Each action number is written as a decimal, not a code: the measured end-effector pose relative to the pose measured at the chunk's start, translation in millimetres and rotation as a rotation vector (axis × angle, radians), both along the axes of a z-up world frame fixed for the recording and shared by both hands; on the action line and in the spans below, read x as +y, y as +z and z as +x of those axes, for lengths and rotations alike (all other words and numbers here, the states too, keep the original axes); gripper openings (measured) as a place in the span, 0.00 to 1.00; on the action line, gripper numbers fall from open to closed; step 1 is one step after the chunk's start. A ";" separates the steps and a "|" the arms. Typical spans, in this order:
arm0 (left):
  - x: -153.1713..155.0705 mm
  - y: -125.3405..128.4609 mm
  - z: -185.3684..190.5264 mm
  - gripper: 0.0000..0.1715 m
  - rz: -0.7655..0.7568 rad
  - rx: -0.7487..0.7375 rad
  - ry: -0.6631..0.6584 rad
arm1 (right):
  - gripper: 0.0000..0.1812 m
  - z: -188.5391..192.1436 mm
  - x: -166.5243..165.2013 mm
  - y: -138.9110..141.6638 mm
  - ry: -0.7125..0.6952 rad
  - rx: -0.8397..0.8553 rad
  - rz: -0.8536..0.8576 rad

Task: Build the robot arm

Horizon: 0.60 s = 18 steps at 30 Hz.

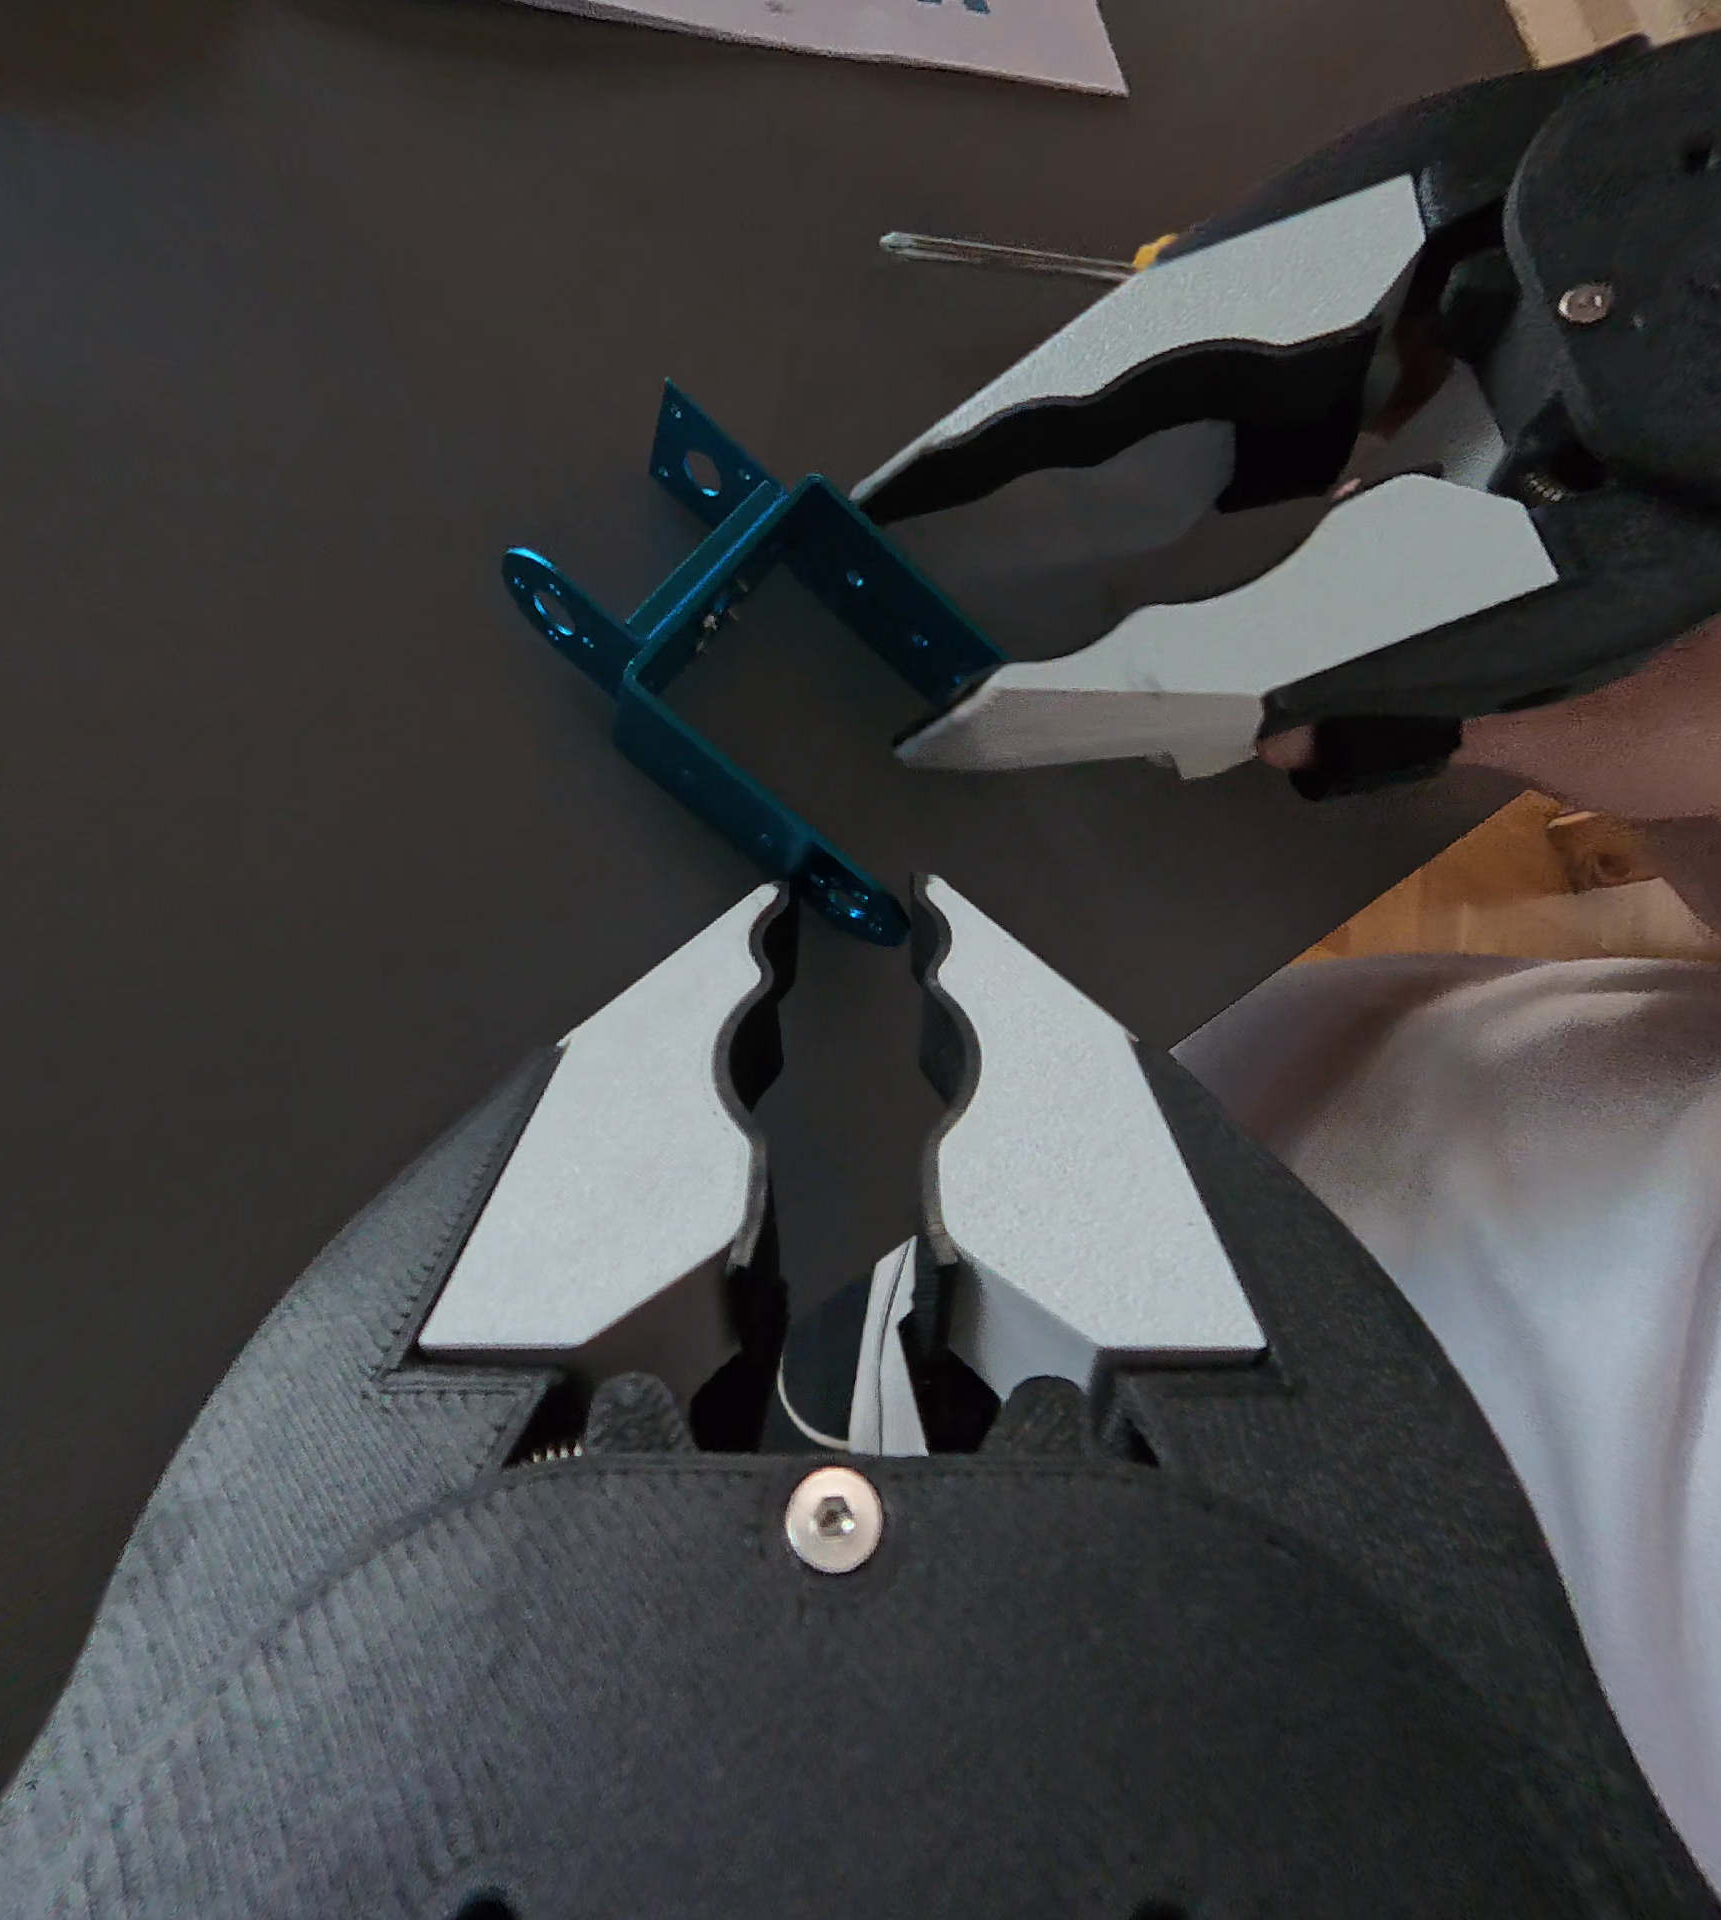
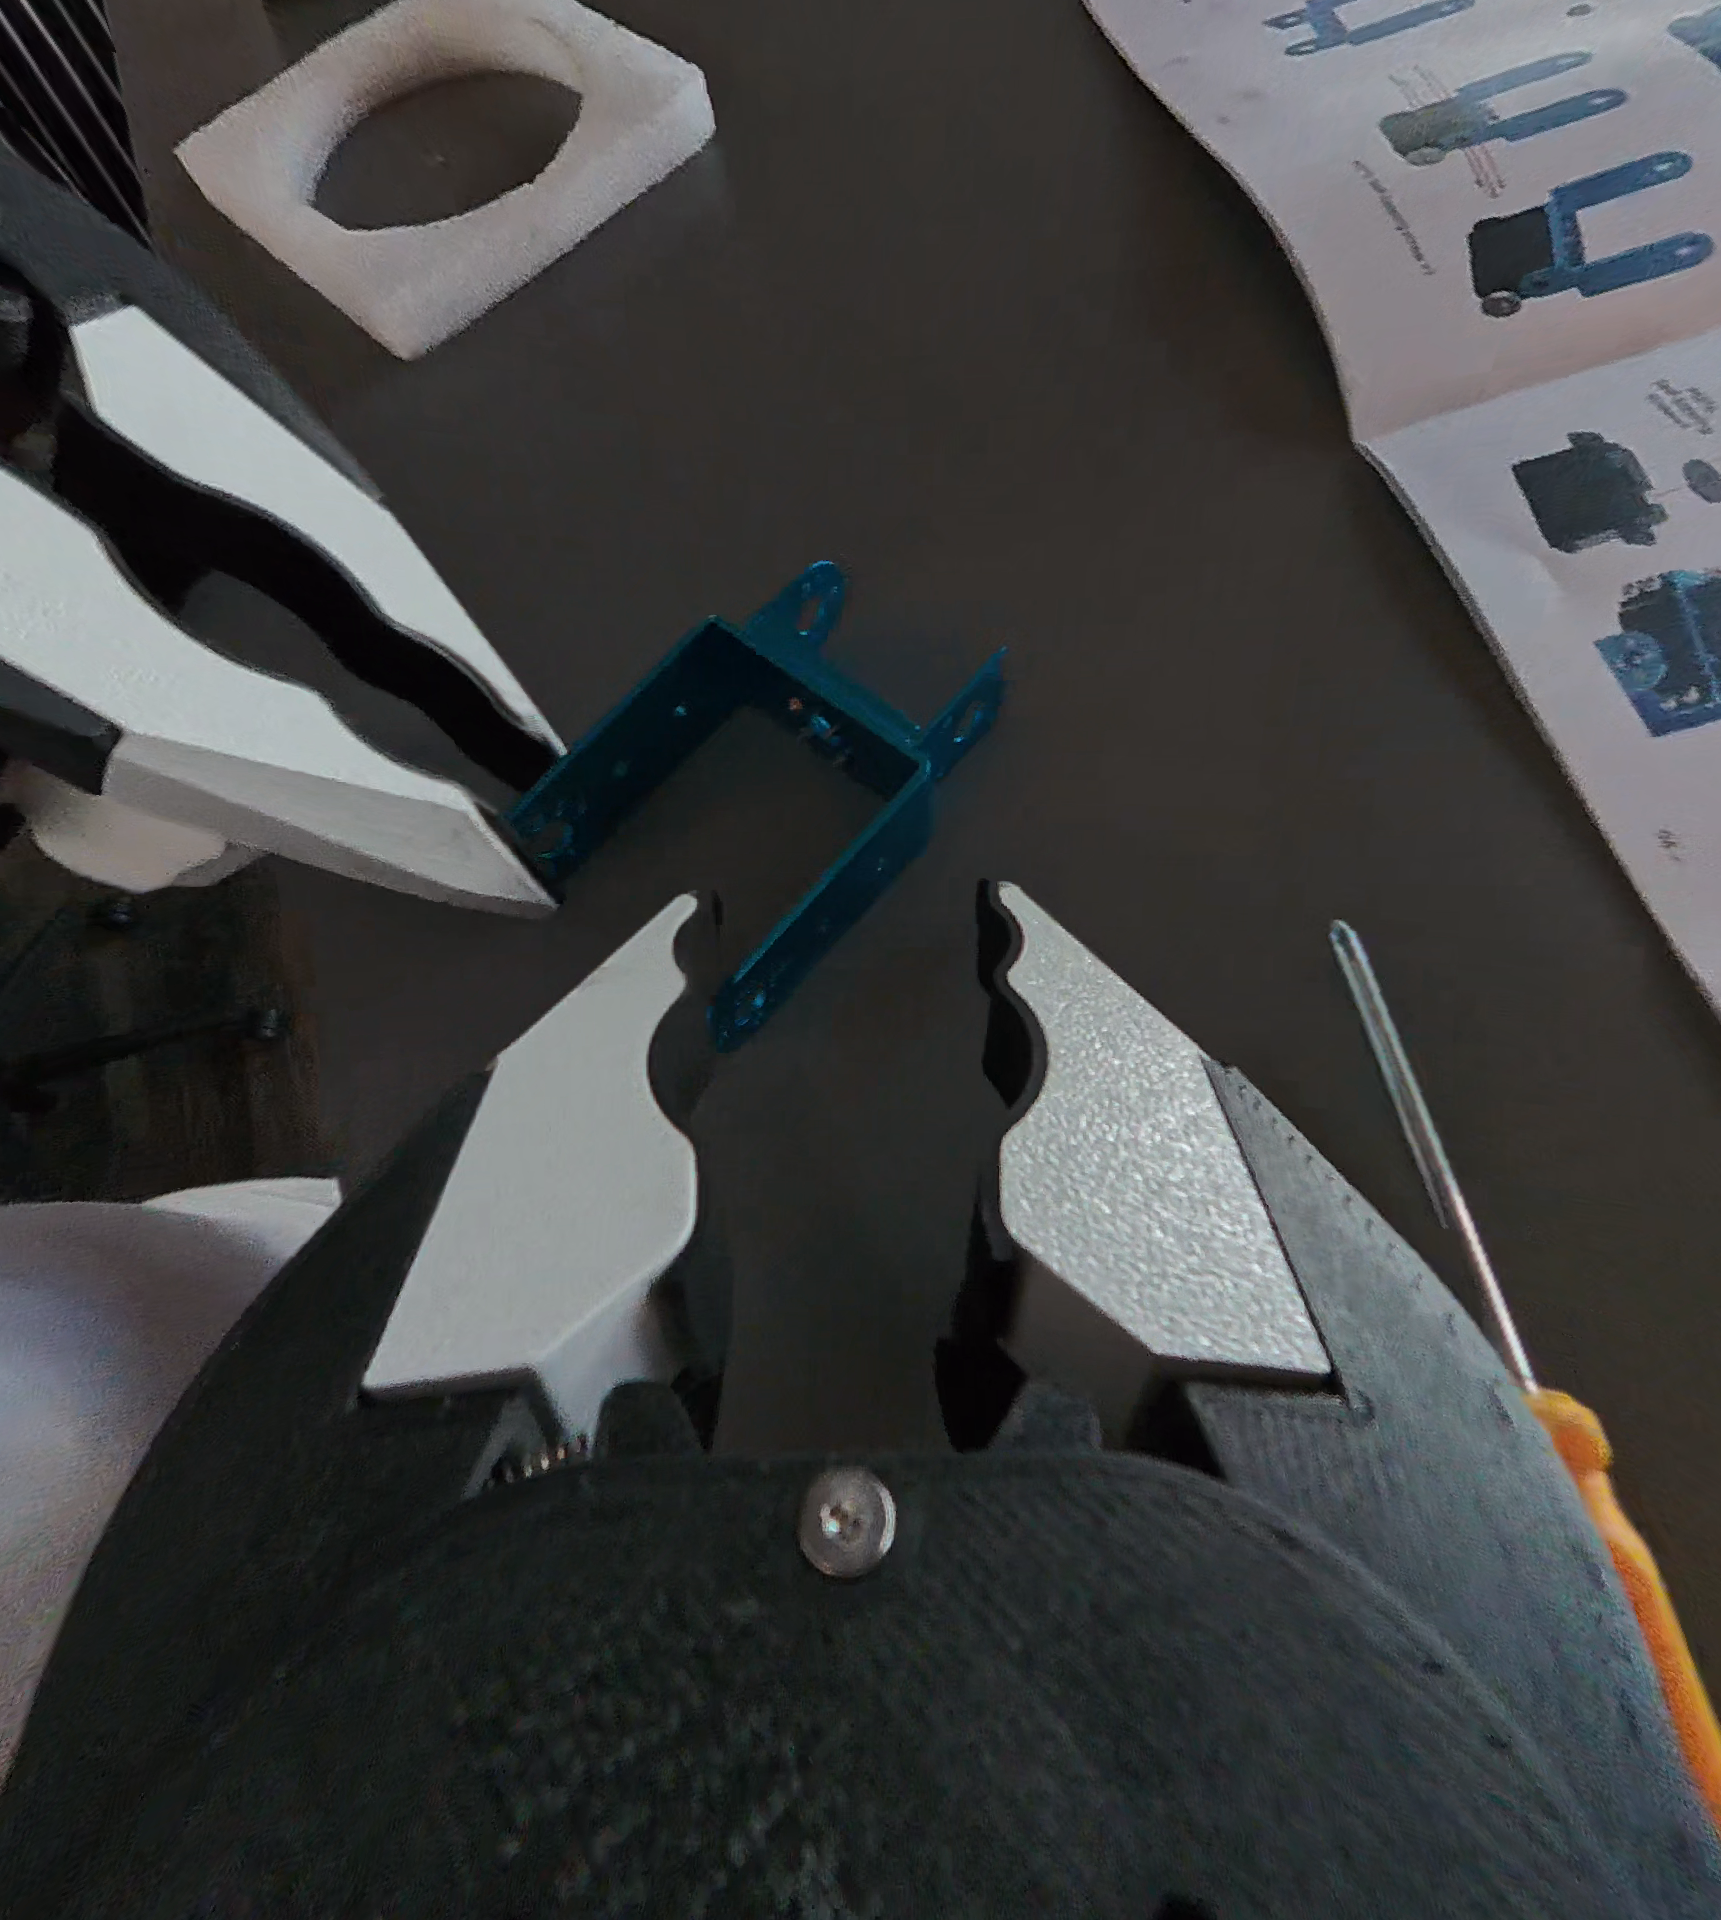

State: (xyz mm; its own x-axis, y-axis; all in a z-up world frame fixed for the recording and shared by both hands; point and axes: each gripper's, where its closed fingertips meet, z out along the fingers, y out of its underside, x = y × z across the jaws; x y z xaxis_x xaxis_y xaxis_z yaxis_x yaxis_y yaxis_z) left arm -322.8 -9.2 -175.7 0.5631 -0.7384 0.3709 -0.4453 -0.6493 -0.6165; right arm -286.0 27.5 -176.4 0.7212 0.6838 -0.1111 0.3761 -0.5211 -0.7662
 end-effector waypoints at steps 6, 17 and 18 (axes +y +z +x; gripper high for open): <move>-13.2 7.8 10.8 0.09 0.025 -0.037 0.013 | 0.09 17.5 8.4 -0.2 0.089 -0.043 -0.013; 3.7 40.0 -60.9 0.07 0.128 -0.087 0.026 | 0.01 -0.3 42.2 -4.4 0.321 -0.192 0.073; 12.1 42.3 -76.3 0.07 0.149 -0.079 0.044 | 0.01 -3.1 47.5 -4.5 0.310 -0.190 0.069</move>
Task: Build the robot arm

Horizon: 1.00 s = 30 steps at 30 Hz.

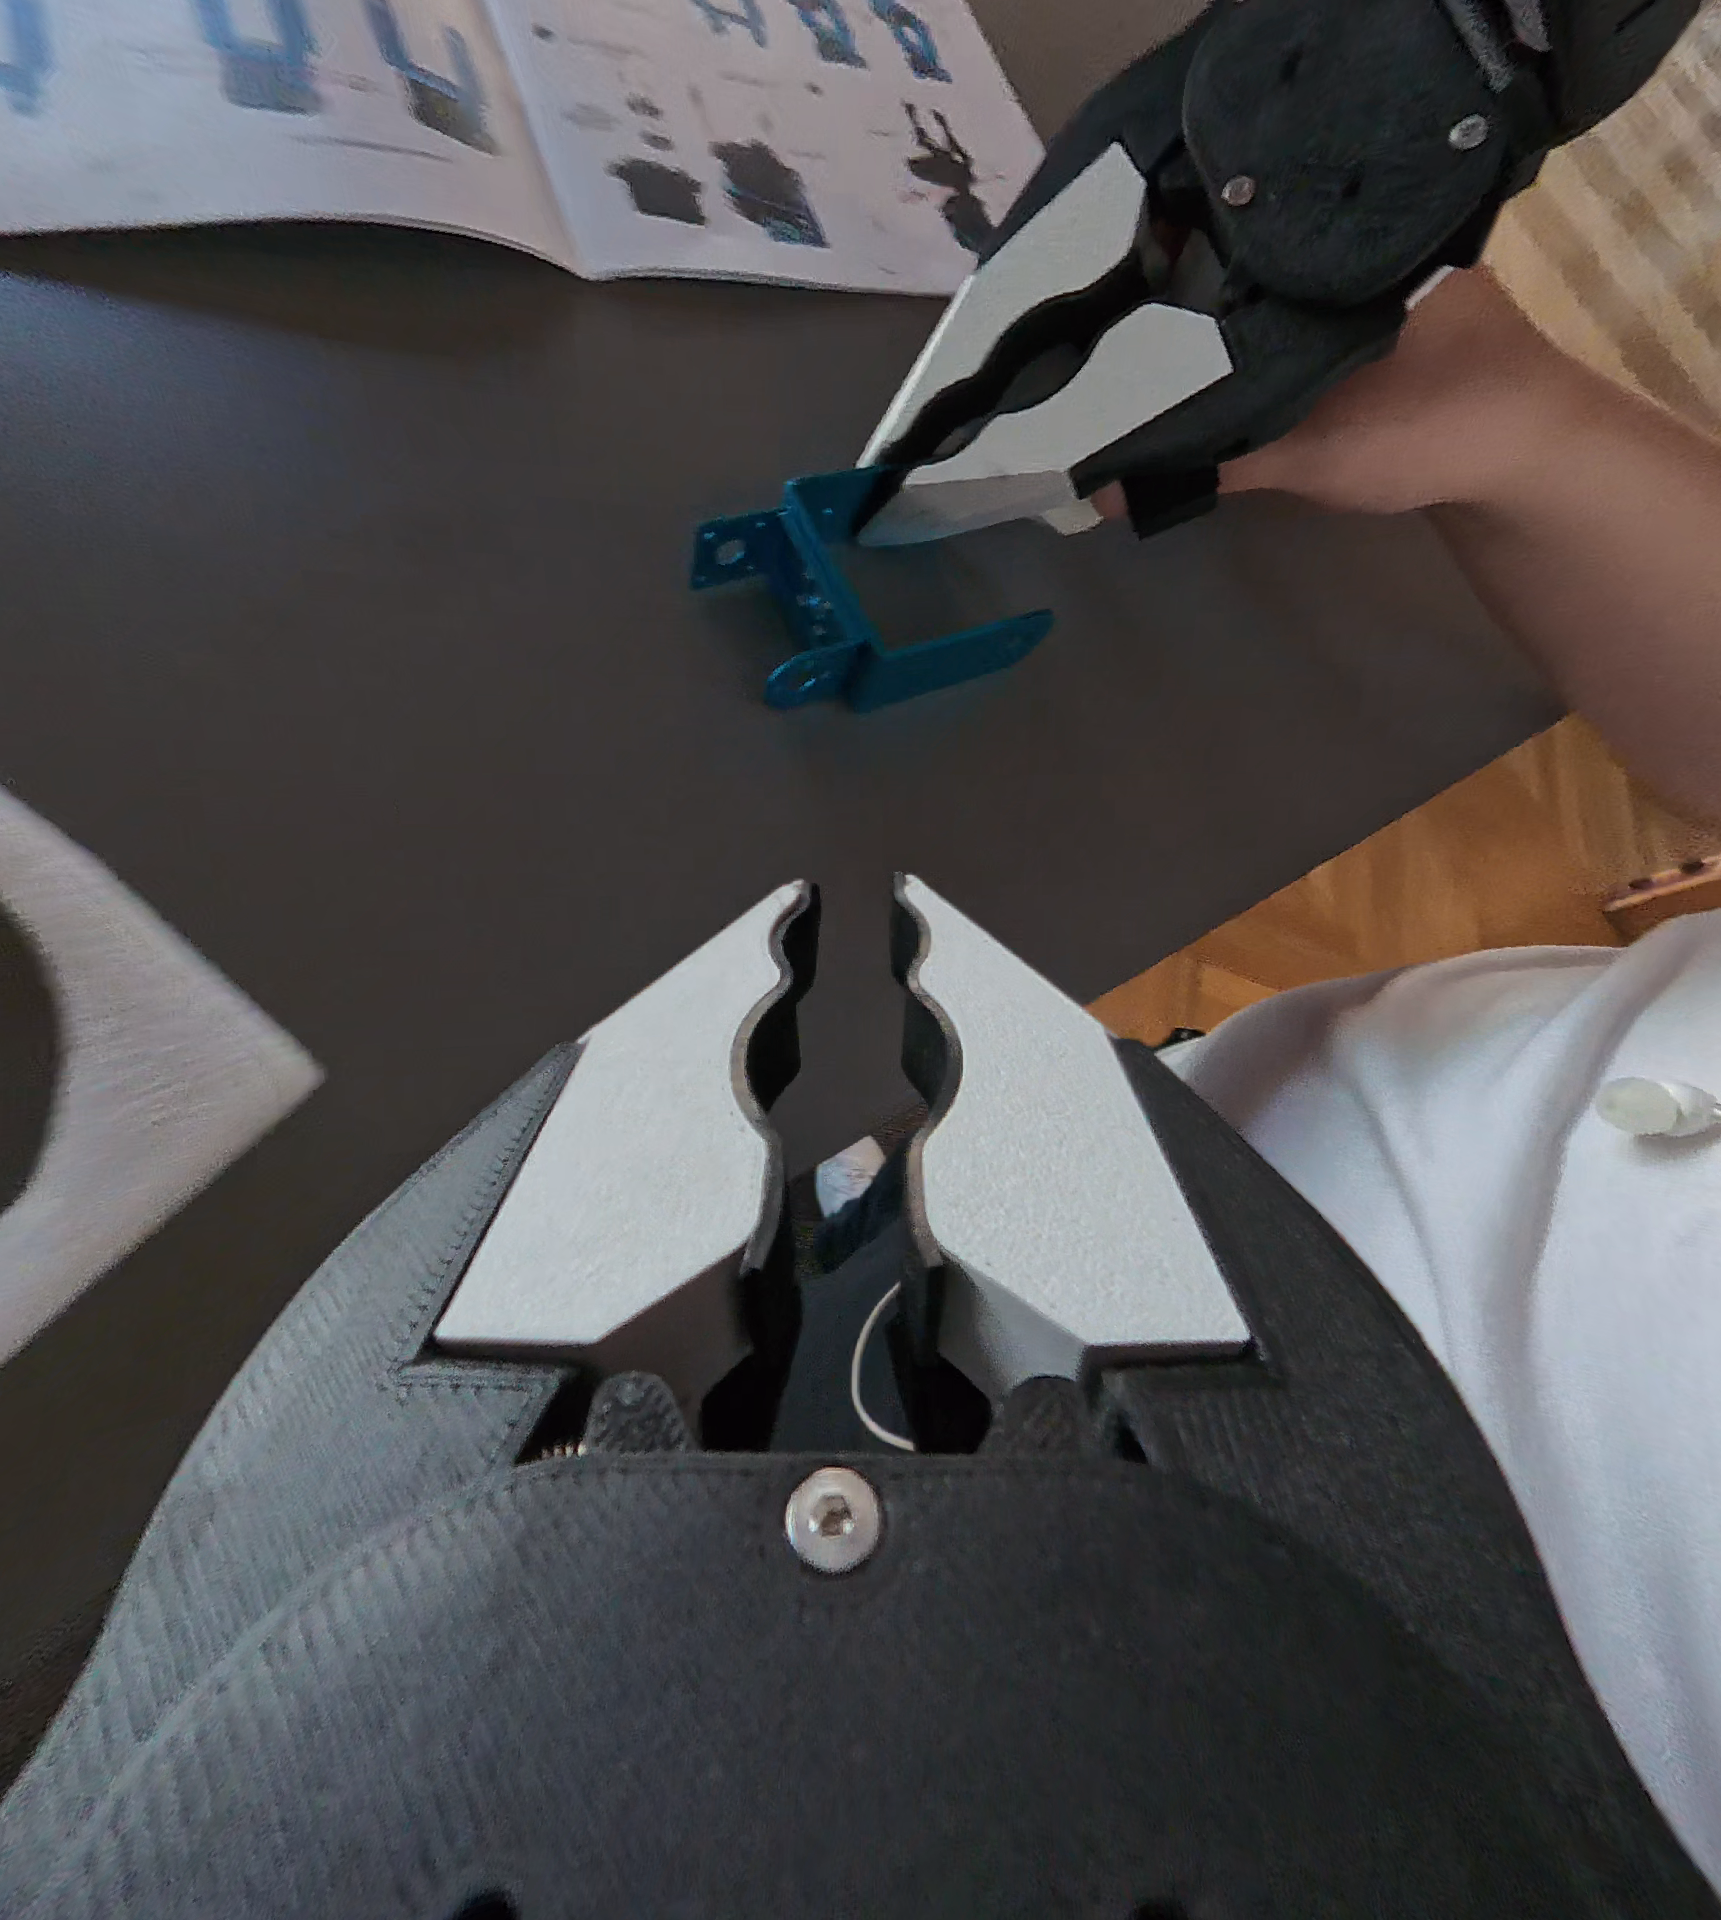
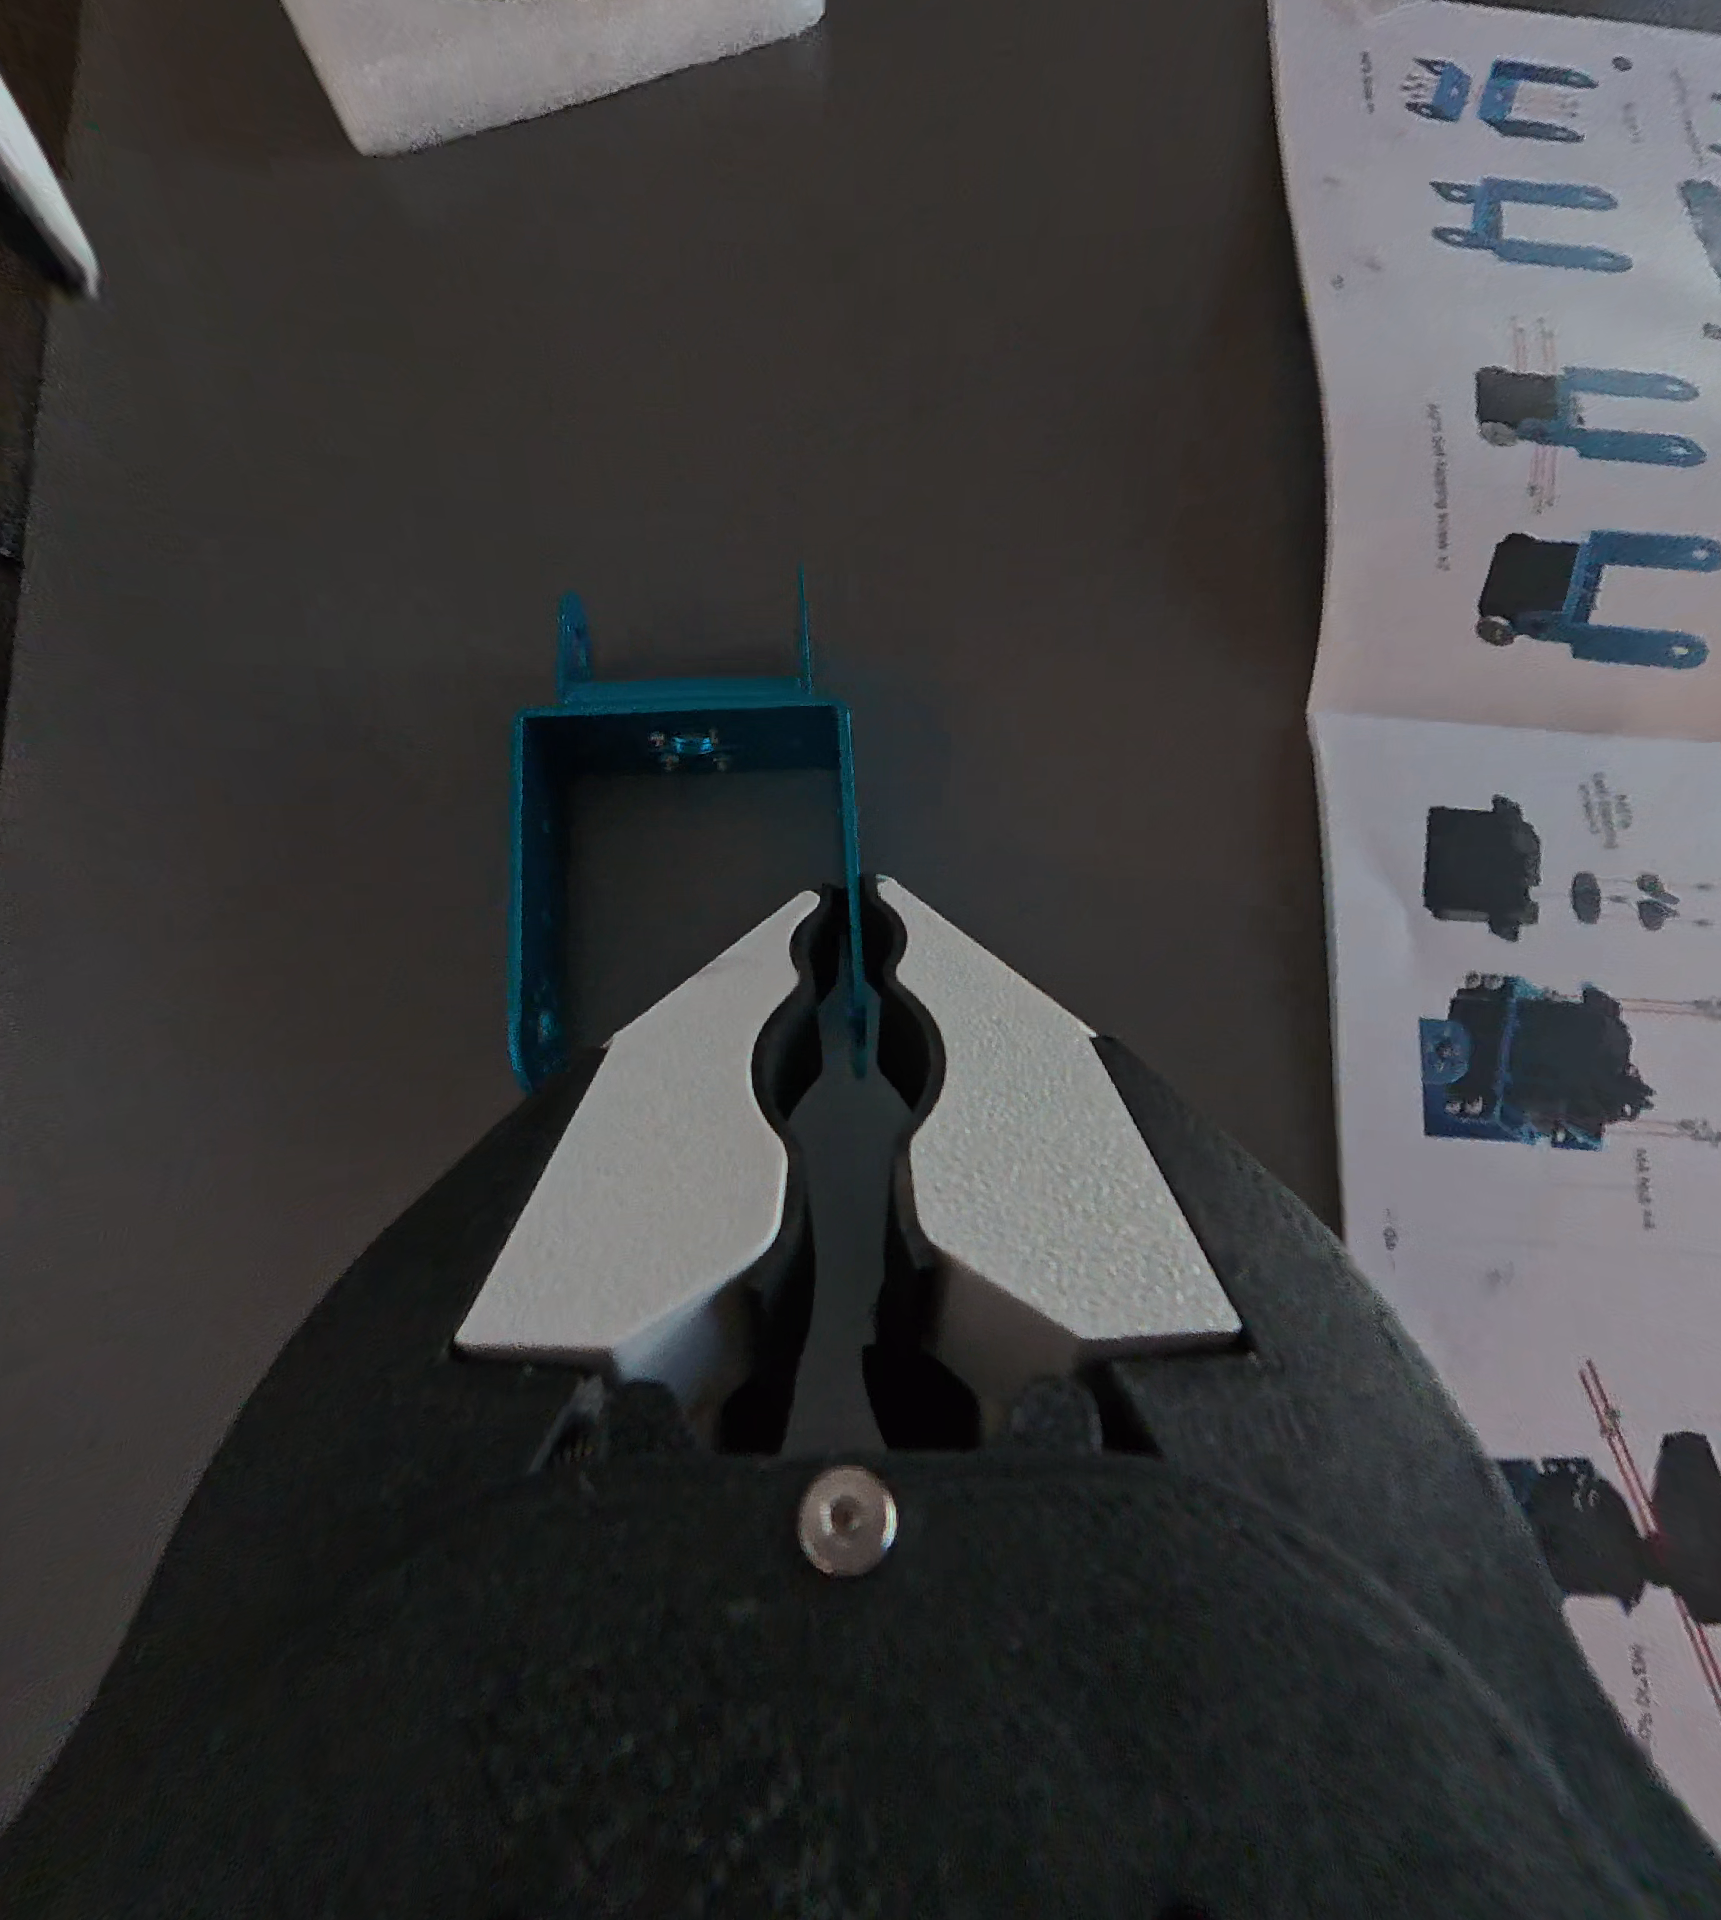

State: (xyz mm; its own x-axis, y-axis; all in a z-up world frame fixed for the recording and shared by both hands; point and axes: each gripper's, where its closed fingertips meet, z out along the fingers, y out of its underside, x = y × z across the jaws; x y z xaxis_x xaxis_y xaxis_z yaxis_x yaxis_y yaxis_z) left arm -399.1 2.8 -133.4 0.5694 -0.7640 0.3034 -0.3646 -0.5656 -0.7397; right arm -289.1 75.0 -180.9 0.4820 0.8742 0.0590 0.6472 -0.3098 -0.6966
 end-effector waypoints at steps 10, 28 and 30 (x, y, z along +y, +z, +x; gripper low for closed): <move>96.8 -8.1 -154.6 0.08 0.172 0.271 -0.091 | 0.16 -14.9 26.5 44.7 -0.143 -0.020 0.196; 139.9 57.7 -292.8 0.13 0.481 -0.135 0.133 | 0.07 -267.9 38.9 9.4 0.417 -0.417 -0.111; 135.7 51.3 -305.4 0.12 0.469 -0.123 0.155 | 0.07 -268.9 40.2 7.2 0.371 -0.427 -0.140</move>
